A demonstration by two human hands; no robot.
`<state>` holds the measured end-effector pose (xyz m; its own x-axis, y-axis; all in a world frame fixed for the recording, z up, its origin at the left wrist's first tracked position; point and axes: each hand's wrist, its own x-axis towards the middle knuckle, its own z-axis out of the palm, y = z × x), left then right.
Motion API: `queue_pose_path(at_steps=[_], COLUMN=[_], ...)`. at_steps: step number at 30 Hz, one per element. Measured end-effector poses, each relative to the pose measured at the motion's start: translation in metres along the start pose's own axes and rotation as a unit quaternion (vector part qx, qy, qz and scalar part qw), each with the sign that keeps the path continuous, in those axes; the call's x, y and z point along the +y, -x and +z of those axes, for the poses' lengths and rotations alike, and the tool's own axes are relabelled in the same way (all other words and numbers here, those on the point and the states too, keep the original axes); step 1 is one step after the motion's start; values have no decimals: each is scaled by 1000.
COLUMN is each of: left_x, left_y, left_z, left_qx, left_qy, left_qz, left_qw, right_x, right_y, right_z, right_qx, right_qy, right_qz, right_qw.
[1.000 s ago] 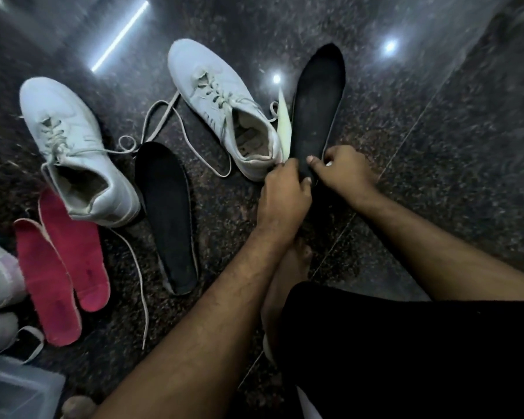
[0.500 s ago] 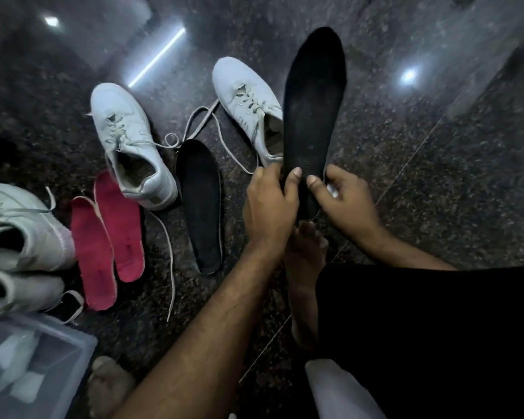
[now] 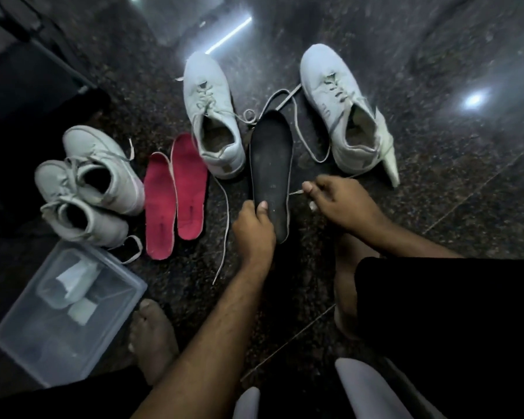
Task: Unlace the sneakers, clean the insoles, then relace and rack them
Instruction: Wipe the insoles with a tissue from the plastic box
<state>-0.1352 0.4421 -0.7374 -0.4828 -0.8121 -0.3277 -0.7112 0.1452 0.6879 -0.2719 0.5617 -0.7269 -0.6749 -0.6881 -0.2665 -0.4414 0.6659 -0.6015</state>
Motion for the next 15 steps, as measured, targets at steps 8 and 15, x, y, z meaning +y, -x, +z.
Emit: queue_pose_path(at_steps=[8,15], left_x=[-12,-13], left_y=[-4,-21], left_z=[14,14], left_qx=[-63,-101], left_qy=[-13,-13], left_qz=[-29,-32], left_qw=[998,994], right_x=[3,-8], right_y=[-20,-39], right_z=[8,25], right_qx=[3,-23], right_qy=[-55,107], right_qz=[-157,-321], right_qw=[986,941])
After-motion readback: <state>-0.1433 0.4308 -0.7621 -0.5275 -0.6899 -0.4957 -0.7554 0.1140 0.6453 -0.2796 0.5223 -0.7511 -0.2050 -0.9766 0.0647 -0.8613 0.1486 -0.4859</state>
